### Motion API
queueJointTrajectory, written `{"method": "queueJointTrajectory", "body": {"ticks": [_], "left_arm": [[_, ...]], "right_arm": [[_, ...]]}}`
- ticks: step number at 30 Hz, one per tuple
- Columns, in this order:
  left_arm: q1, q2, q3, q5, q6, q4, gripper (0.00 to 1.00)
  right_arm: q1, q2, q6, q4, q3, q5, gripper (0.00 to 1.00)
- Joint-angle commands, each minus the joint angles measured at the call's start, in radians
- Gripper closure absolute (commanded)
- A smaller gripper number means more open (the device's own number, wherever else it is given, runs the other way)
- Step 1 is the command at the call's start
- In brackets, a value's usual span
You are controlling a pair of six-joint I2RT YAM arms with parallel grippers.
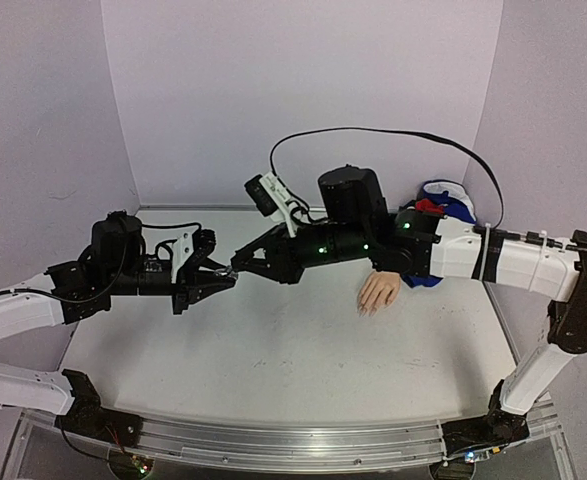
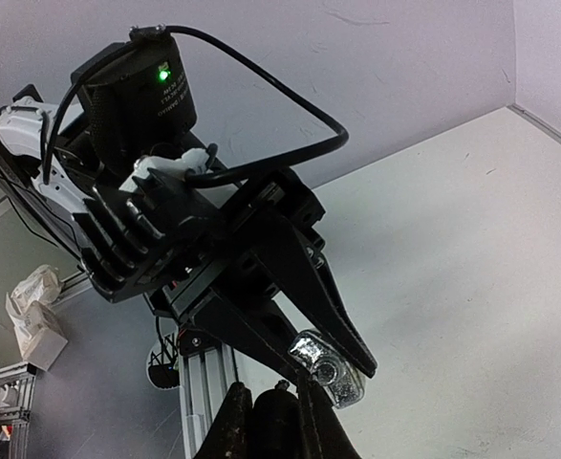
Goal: Paint the nails
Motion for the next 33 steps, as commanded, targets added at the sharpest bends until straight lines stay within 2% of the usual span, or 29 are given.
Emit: {"method": "queueJointTrajectory", "body": {"ticks": [1,33], "left_arm": [[-0.003,-0.006,0.018,-0.004,0.007,0.037,1.00],[-0.005,-0.006,0.022,0.005,0.003,0.036,1.00]], "right_arm": [[0.003,-0.016,-0.018,0.024,0.044,0.043,1.00],[0.005,0.036,-0.025,-0.020,0.081,0.068,1.00]]}}
